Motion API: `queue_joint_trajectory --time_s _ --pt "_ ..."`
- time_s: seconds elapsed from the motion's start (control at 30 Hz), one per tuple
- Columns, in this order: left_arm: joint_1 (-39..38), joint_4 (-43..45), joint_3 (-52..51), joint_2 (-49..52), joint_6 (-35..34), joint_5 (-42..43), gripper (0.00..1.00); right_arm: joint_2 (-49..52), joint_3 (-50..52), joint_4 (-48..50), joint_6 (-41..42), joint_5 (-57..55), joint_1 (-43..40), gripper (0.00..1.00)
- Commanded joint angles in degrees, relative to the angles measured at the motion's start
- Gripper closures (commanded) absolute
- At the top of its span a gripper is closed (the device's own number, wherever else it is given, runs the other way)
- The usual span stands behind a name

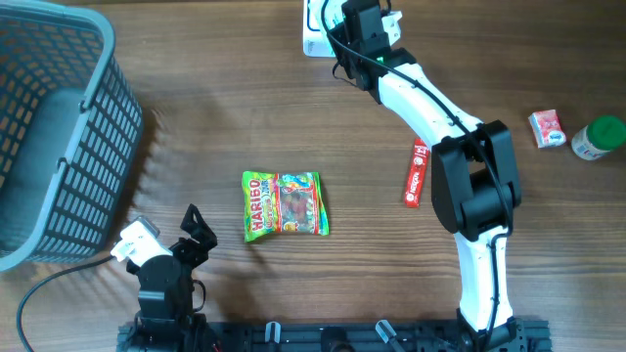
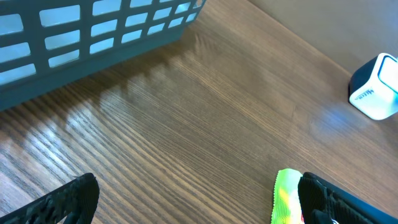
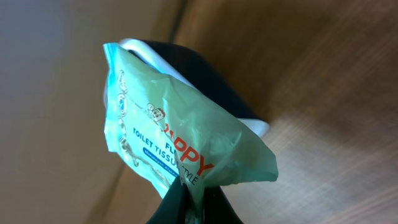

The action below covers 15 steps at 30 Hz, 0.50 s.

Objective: Scan the item barcode
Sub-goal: 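Lift the Zappy pack and hold it up to the white scanner, then carry the Zappy pack to the right edge and release it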

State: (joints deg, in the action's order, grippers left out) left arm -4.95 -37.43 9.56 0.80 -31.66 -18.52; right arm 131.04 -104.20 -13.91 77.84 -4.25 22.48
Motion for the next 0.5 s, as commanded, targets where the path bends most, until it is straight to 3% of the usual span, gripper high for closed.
queue_joint_trajectory --time_s 0.0,0.27,0.47 --pt "0.2 -0.2 0.0 -0.5 -0.3 0.1 0.0 -0.1 -1.6 -5.7 1.6 0.0 -0.2 0.95" --pt "0.2 -0.2 0.0 -0.5 -0.3 0.1 0.0 -10.8 -1.6 -29.0 -2.8 -7.6 -5.1 0.96" --pt "0.2 -0.2 0.0 -0.5 -0.3 0.1 0.0 -20.3 -1.6 -49.0 -2.8 -26.7 -10.9 0.96"
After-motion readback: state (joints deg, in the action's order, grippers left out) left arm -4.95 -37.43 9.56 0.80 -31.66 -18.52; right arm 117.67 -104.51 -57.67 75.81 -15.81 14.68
